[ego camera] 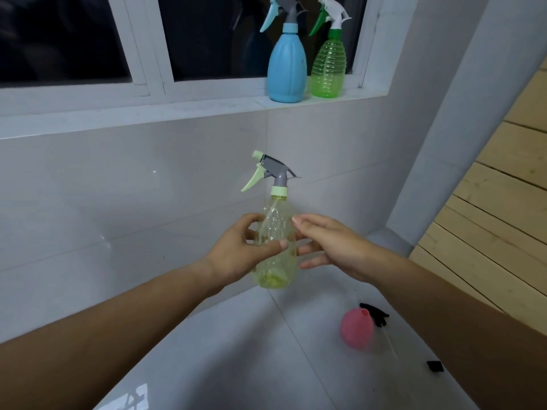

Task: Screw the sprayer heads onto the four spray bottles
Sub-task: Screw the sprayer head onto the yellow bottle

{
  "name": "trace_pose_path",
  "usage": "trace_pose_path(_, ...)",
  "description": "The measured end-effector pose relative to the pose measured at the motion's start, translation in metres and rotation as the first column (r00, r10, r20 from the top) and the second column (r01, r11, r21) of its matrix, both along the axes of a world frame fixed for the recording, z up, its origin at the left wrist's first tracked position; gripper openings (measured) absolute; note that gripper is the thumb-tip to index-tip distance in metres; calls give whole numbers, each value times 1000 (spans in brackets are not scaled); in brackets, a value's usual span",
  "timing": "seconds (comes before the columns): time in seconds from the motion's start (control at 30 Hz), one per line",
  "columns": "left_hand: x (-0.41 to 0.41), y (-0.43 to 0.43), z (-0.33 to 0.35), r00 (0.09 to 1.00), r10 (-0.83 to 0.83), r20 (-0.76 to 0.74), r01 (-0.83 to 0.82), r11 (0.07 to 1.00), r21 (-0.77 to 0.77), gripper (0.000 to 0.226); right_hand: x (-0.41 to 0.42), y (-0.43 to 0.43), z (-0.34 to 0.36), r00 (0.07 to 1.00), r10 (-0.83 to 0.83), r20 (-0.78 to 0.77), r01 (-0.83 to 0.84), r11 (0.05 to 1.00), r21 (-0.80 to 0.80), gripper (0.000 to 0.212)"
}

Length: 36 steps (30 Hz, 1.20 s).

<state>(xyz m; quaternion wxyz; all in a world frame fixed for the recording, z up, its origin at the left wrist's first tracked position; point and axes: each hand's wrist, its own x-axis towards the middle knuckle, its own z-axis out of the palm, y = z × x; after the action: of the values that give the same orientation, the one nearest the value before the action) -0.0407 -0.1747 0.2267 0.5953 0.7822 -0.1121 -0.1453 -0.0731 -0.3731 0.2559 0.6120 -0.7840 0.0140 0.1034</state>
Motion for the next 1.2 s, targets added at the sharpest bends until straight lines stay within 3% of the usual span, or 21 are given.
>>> trace_pose_path(0.13,8,2,37,994,-5,105,11,998,-54,35,4,10,26,990,-21,141,18,1000,25,21)
trace_pose_path(0.3,38,3,93,951,71,300,-65,997,-31,50,39,26,70,938,-134,320,119,991,64,32)
trace_pose_path(0.43,79,6,147,917,148,371,-138,989,-54,63,80,43,117,893,-123,432,114,992,46,44)
trace_pose_path(0.53,107,12,188,885,164,435,-135,986,-98,47,114,51,155,865,-91,493,81,996,42,57)
trace_pose_path(0.7,151,18,226,900,172,400,-114,980,-166,28,163,56,182,850,-64,522,61,998,22,60)
trace_pose_path(0.83,180,19,219,912,198,358,-159,978,-136,44,187,60,175,856,-82,511,90,996,9,65)
trace_pose_path(1.2,217,24,193,923,243,299,-197,965,-175,56,213,71,159,860,-60,508,100,994,-52,56)
